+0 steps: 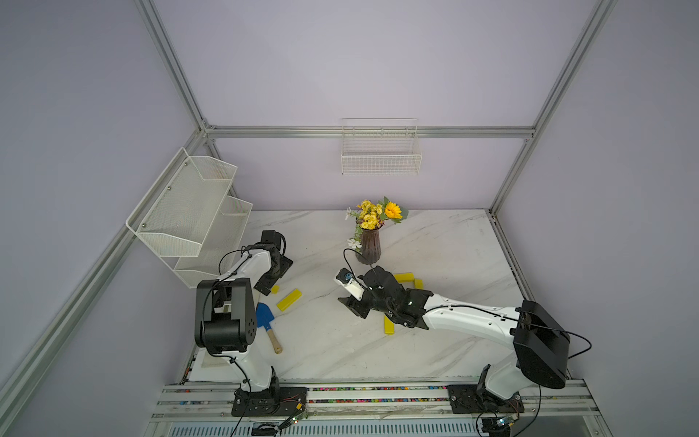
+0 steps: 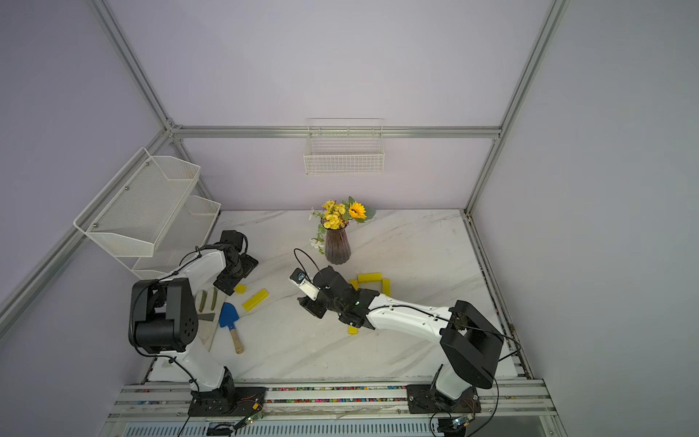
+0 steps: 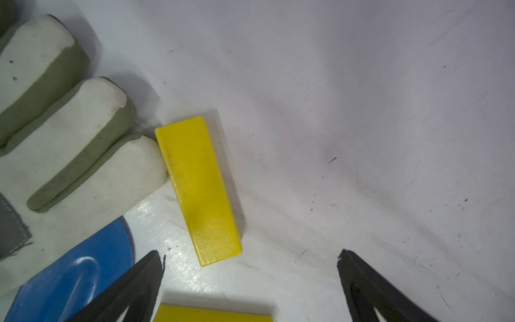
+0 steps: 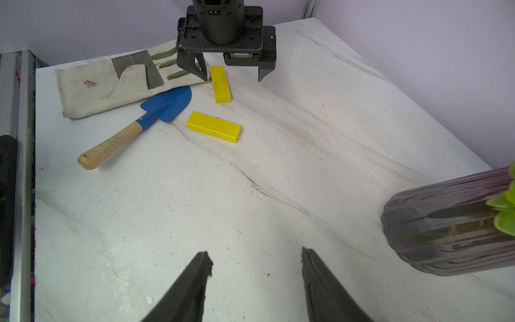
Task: Assemble the number 8 with building blocks
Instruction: Pick up the building block from the center of the board.
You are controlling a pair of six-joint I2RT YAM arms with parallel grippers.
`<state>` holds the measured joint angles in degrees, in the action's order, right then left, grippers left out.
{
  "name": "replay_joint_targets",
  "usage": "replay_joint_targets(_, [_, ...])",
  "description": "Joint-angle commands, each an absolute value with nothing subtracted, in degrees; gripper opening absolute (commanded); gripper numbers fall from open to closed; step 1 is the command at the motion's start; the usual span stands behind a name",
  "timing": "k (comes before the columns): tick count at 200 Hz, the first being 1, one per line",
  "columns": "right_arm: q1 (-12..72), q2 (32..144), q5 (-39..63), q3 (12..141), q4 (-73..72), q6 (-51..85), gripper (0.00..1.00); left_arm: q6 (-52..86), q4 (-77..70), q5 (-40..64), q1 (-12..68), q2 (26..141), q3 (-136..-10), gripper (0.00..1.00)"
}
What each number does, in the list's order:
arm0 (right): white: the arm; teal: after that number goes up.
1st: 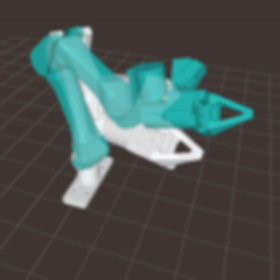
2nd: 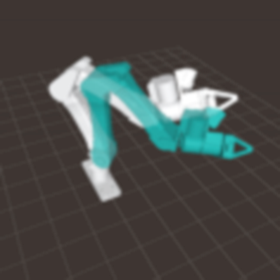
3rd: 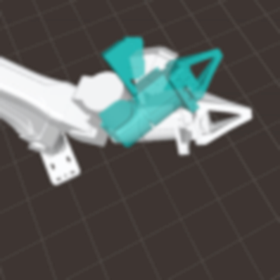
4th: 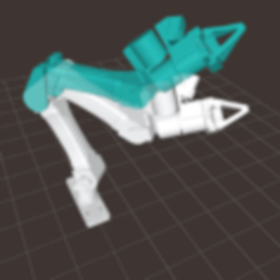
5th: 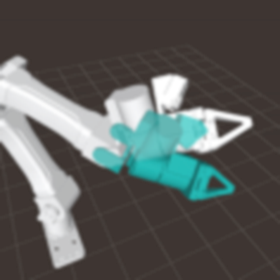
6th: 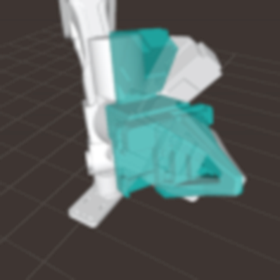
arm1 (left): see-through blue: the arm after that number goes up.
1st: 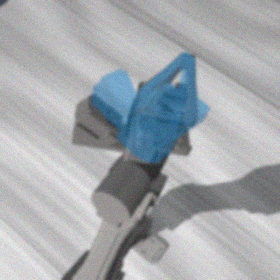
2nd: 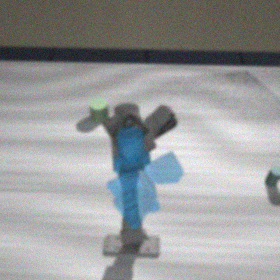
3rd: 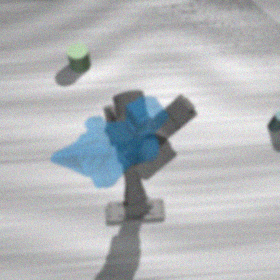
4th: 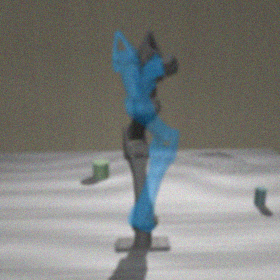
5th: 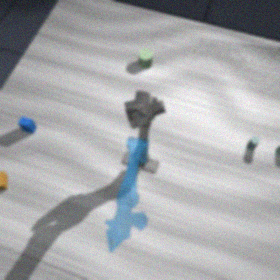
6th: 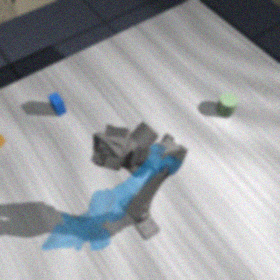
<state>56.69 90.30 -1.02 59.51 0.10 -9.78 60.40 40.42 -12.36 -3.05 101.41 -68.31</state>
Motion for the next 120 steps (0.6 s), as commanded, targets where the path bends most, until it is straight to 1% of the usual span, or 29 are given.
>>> replay_joint_targets(1, [56.6, 87.8, -2.5, 58.4, -1.9, -9.1, 0.58, 63.6, 40.8, -12.0, -3.6, 103.1, -69.3, 0.99])
replay_joint_targets(68, [56.6, 87.7, -3.5, 57.9, -1.4, -8.3, 0.58, 66.1, 39.2, -13.1, -3.7, 104.4, -68.1, 0.95])
replay_joint_targets(96, [56.6, 87.4, -4.1, 57.6, -1.1, -8.1, 0.58, 67.1, 38.5, -12.8, -3.7, 105.3, -67.7, 0.88])
replay_joint_targets(120, [56.6, 87.1, -4.6, 57.4, -0.8, -7.8, 0.58, 68.2, 38.4, -12.9, -3.7, 105.8, -67.2, 0.8])
